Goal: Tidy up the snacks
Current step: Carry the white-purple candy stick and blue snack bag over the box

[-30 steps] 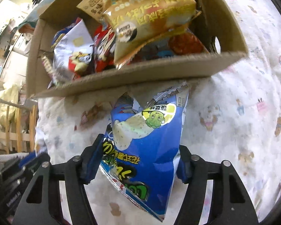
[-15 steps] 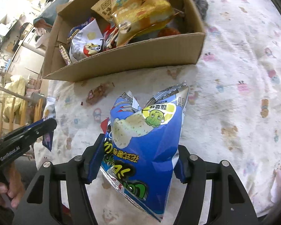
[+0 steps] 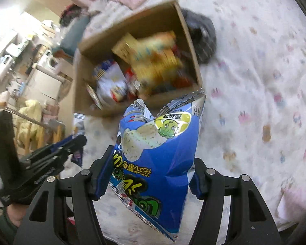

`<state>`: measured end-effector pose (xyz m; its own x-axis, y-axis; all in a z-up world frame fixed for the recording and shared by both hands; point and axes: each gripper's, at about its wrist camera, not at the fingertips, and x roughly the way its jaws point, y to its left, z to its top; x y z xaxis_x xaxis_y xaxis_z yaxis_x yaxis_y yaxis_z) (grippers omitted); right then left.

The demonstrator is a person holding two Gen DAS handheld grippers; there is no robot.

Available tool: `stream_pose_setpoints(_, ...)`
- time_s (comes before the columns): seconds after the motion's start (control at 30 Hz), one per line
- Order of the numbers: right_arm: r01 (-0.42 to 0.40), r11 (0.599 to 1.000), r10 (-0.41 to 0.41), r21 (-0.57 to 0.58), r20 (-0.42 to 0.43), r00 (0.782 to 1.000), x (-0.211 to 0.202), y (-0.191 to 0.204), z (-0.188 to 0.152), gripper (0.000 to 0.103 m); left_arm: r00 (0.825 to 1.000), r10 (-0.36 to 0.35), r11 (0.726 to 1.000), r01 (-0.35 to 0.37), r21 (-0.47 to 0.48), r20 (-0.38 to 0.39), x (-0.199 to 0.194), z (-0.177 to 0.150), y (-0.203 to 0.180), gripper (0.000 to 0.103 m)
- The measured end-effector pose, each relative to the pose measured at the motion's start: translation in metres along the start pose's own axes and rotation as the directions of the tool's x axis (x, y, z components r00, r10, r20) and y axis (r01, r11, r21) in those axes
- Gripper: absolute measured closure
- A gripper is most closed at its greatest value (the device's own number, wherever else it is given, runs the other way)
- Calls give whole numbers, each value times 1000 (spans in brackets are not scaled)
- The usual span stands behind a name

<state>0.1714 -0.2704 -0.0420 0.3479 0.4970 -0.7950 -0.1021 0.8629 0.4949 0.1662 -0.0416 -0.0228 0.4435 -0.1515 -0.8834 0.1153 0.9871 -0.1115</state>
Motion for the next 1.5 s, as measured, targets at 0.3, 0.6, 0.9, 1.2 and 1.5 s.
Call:
stream_pose_setpoints(0.3,-4,995,15,-103,111,994,-26,30,60,38,995,25,999,-22,-36,97,-25,64,22,89)
stream_pose_setpoints(0.6,-29,996,45,-80,202,978,-18,24,125,38,987,56,997,-47,-63,148,-14,114,38,89)
stream_pose_setpoints(0.9,-27,998,36,-50,177,983,34,17,170,38,995,41,996,-33,-78,96,39,128,45,89)
stream_pose_setpoints(1.2,66,993,-60,-96,64,996,102,13,171,35,999,-1,996,4,-89,34,76,130,48,88)
stream_pose_setpoints(1.5,6,980,0,-199,30,1000,106,29,168,36,998,6,999,-4,-42,56,72,127,36,88)
